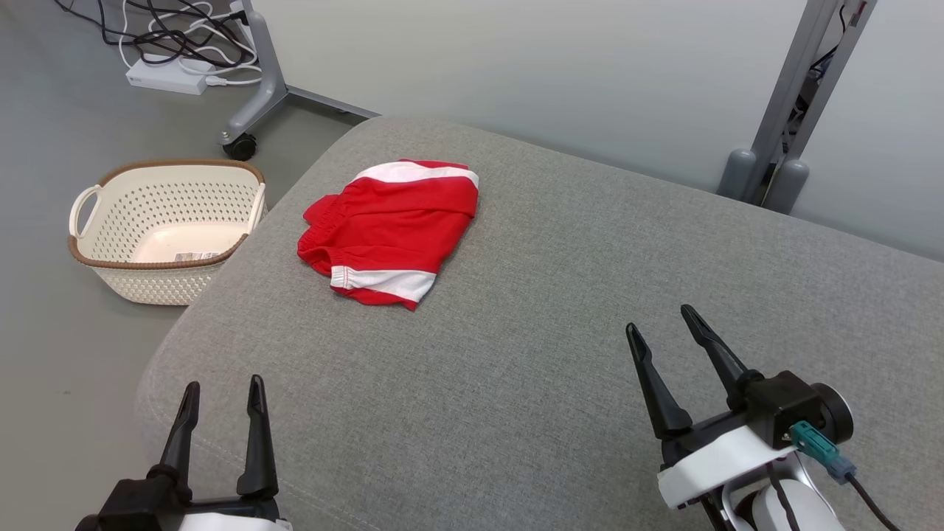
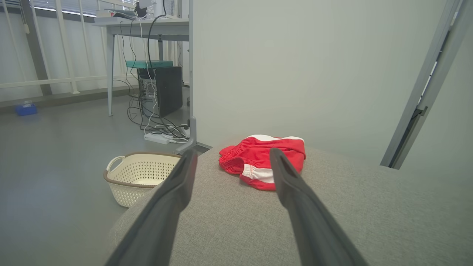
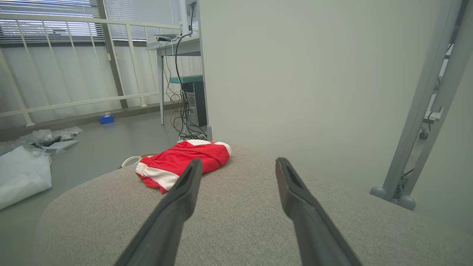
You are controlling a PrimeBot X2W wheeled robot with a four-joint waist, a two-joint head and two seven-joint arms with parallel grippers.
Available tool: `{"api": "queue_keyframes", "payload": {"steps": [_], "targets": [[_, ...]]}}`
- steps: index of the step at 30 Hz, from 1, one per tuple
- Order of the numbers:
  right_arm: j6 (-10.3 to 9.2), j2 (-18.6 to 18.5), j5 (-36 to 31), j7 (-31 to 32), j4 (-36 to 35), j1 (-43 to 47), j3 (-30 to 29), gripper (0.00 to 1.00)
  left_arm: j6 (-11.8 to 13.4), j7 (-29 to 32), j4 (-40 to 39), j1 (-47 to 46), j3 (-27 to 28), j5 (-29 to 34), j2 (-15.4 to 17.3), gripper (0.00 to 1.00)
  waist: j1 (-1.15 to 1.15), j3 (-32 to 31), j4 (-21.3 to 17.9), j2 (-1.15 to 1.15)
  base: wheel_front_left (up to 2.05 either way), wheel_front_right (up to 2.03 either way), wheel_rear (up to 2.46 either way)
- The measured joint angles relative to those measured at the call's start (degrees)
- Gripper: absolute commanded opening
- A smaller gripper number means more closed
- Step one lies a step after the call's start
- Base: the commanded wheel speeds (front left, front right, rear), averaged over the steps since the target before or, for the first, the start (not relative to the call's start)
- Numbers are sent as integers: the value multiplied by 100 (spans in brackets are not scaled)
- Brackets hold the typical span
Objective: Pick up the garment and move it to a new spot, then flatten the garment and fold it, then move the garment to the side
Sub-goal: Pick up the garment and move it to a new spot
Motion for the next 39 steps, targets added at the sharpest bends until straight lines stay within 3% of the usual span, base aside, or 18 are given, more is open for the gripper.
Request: {"api": "queue_keyframes", "payload": {"steps": [11,19,28,32,39], "targets": [[0,0,8,1,40,6,4,100,54,0,11,40,-13,-55,0,100,0,-57,-54,0,0,0,0],[0,2,-56,0,-97,16,-146,100,-40,0,151,-85,-9,-131,2,100,0,33,-73,0,0,0,0],[0,2,-538,1,-309,-29,-502,100,-554,0,765,-966,-76,-63,20,100,0,571,-44,0,0,0,0],[0,-3,-766,1,-356,-163,-526,100,-839,303,1447,-1714,-237,-191,349,100,0,878,-85,0,0,0,0],[0,-156,-873,102,-538,-453,-513,100,-946,983,2218,-3217,-313,-691,901,100,0,1435,-317,0,0,0,0]]}}
